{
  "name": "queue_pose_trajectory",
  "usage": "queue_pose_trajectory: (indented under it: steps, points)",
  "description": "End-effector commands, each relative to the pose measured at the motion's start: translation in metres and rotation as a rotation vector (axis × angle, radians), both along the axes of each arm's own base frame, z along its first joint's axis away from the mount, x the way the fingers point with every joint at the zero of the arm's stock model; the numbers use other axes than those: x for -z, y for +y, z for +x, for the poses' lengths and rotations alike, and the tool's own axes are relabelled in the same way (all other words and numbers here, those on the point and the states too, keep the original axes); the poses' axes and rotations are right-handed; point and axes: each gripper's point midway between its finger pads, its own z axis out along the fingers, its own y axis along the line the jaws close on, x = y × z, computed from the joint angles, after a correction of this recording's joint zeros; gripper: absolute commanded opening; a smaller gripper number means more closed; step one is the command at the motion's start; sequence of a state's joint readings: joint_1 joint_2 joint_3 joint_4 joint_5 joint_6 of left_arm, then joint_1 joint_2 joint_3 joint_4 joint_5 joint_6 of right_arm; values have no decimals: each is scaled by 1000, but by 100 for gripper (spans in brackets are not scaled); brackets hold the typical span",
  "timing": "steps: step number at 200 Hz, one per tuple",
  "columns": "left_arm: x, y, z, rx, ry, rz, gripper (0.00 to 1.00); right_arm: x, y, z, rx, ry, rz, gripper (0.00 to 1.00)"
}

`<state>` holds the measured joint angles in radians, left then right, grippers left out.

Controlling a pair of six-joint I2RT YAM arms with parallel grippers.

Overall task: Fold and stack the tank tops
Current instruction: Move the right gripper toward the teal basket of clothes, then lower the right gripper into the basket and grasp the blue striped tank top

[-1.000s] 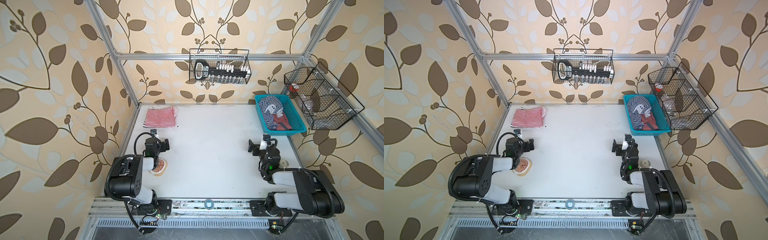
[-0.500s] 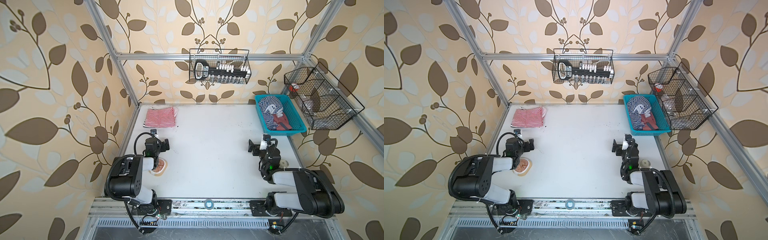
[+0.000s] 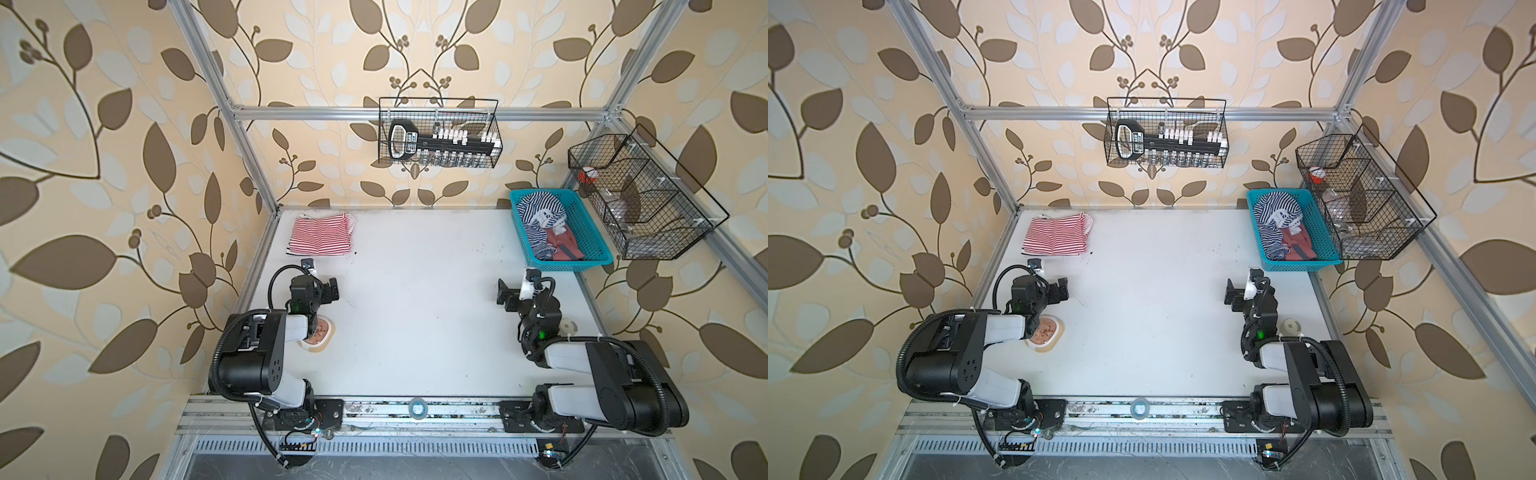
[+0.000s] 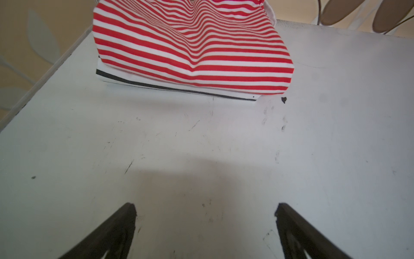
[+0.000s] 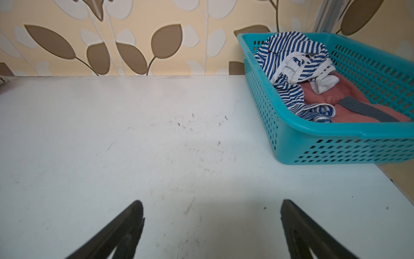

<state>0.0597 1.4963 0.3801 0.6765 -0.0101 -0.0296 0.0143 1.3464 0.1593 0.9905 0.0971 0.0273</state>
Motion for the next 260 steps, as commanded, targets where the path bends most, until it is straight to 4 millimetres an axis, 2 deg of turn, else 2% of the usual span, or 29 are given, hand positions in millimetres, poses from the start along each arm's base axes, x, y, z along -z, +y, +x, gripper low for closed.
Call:
queue_pose_trajectory:
  steps: [1,15,20,37,58,82,104,135,144,148,159,204,231,260]
  points:
    - [-21,10,12,-51,-53,11,92,-22,-4,10,17,-53,-5,90]
    - [-24,14,14,-84,48,2,92,-30,-11,13,65,-13,-9,90]
    - [-42,15,18,-87,38,-2,92,-35,-14,14,80,2,-3,91]
    - [-55,8,21,-75,87,-51,92,-60,-21,22,121,28,15,91]
    - [-74,-15,22,-9,78,-133,92,-90,-22,40,103,88,7,90]
    - [-100,-49,21,105,37,-244,92,-118,-34,65,127,183,1,84]
    - [-124,-75,17,204,-16,-355,92,-122,-55,88,175,269,15,76]
    - [-152,-98,5,292,-79,-437,92,-113,-81,114,244,339,21,68]
    - [-156,-102,1,306,-88,-435,93,-102,-87,117,266,367,25,67]
    - [-158,-104,0,312,-93,-432,93,-108,-90,123,276,354,25,66]
    - [-163,-107,-4,322,-101,-428,93,-100,-98,128,304,371,35,63]
    - [-176,-116,-14,350,-127,-452,93,-58,-128,149,362,440,113,57]
    - [-183,-120,-17,366,-142,-462,93,-47,-143,162,388,444,141,56]
    - [-182,-120,-18,363,-140,-460,93,-35,-153,176,392,462,159,56]
